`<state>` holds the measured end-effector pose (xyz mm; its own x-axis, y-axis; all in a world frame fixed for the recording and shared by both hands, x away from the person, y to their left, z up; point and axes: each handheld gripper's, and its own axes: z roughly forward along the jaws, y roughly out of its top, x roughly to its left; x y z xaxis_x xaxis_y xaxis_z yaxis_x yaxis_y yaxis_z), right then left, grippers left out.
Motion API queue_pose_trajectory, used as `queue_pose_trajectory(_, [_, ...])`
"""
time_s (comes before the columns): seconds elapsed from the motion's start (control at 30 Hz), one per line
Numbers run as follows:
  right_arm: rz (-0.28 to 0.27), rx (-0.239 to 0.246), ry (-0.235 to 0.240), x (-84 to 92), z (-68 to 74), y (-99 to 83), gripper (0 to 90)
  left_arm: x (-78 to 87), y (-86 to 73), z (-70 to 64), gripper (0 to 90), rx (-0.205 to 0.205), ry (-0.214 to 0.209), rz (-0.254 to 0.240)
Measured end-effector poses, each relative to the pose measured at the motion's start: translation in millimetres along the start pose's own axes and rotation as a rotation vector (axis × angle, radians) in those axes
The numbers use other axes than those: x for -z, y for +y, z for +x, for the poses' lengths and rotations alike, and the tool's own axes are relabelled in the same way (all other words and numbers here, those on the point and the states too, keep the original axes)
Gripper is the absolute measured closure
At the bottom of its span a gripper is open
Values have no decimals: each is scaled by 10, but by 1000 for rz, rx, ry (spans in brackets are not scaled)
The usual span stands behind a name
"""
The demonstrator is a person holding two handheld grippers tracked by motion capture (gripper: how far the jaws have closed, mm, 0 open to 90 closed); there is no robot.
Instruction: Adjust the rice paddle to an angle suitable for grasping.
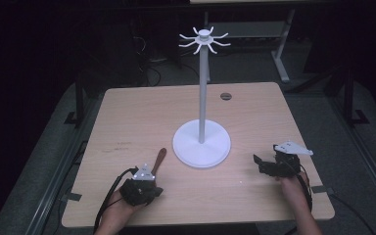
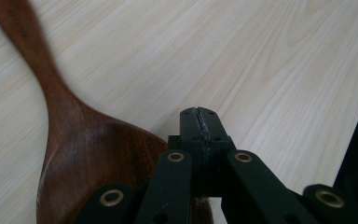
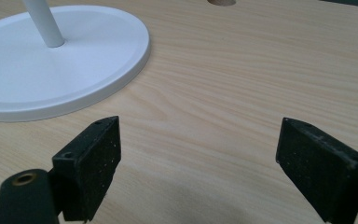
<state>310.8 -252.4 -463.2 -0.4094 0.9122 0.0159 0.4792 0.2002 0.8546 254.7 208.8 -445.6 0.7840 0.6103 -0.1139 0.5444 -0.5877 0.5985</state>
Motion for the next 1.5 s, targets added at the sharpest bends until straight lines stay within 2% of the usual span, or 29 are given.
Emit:
queue_pose_trajectory(0.4, [2,1,1,-1,-3,-3,137,223,-204,182,896,53,64,-15])
queue_pose_trajectory(0.67, [4,-1,1,-2,-6,-2,137,267,-231,273,896,45,129,8])
queue_pose_trajectory(0.9, [3,0,2,-9,3,0,137,306,-246,321,896,60,135,-8])
queue_pose_trajectory(1.0, [7,5,5,-14,6,1,137,327,-236,334,896,65,121,-19])
queue_pose_trajectory(1.17, [6,6,6,-12,6,1,137,354,-180,338,896,60,120,-35])
queue_pose_trajectory(1.2, [6,6,6,-12,8,2,137,364,-166,354,896,40,124,-30])
queue_pose_trajectory(1.37, [8,-1,7,-21,14,5,137,396,-80,394,895,55,113,-39])
queue_pose_trajectory(1.5, [15,-3,6,-37,7,1,137,411,-2,463,895,51,111,-44])
